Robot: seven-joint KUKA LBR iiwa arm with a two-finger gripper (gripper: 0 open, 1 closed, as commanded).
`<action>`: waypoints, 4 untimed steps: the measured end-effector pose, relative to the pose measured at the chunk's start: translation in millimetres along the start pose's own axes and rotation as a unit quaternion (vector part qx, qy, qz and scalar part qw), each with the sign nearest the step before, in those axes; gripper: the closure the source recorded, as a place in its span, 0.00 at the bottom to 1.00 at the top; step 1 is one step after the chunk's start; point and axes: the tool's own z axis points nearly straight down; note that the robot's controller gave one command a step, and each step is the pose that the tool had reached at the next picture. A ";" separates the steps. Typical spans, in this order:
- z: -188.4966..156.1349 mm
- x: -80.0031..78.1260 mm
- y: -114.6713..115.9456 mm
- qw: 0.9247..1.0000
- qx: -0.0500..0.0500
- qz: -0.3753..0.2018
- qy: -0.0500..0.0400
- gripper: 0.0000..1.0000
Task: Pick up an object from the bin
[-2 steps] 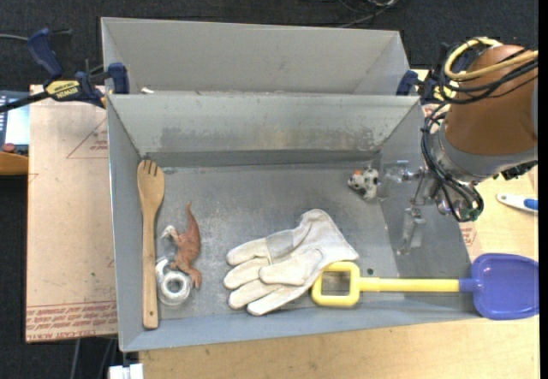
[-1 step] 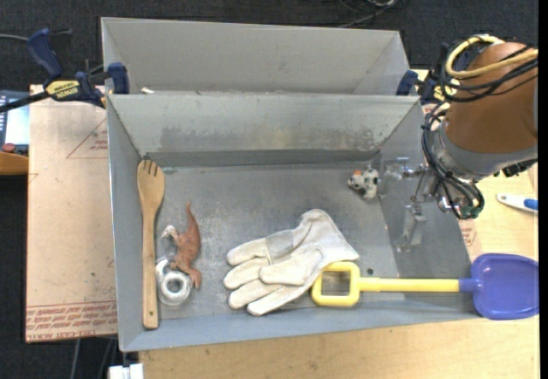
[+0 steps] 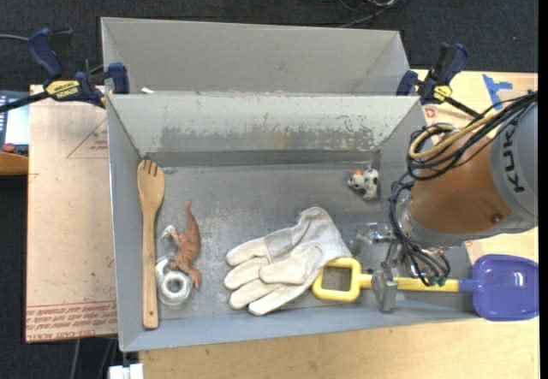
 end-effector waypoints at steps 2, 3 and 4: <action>-27.6 -10.7 -9.2 0.995 0.003 -0.095 -0.005 0.00; 6.9 -1.4 21.8 1.000 0.007 -0.007 -0.014 0.00; 6.5 4.4 5.4 0.999 0.003 0.050 -0.013 1.00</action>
Offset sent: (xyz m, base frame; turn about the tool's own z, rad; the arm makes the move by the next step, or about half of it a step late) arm 0.0114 -0.0100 0.0265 -0.1935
